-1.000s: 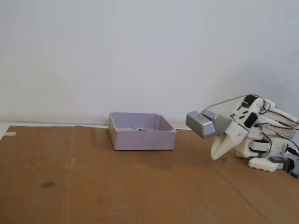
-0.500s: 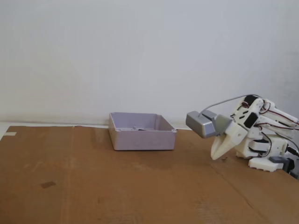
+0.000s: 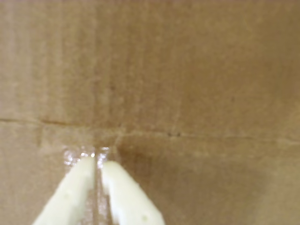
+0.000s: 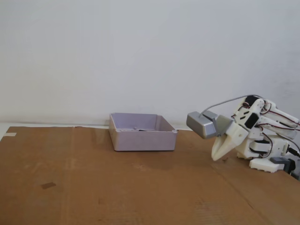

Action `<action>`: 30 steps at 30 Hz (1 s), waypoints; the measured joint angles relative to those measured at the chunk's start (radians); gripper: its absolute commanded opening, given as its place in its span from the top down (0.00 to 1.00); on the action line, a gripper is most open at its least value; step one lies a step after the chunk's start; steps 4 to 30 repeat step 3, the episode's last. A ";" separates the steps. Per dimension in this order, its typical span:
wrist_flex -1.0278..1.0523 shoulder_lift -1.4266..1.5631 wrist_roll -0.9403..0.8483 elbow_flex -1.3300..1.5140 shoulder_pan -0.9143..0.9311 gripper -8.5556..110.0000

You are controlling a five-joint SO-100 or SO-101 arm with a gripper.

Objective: Grasp a block and put it in the box.

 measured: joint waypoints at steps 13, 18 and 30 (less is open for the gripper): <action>0.000 0.000 0.000 0.000 0.000 0.93; 0.000 0.000 0.000 0.000 0.000 0.93; 0.000 0.000 0.000 0.000 0.000 0.93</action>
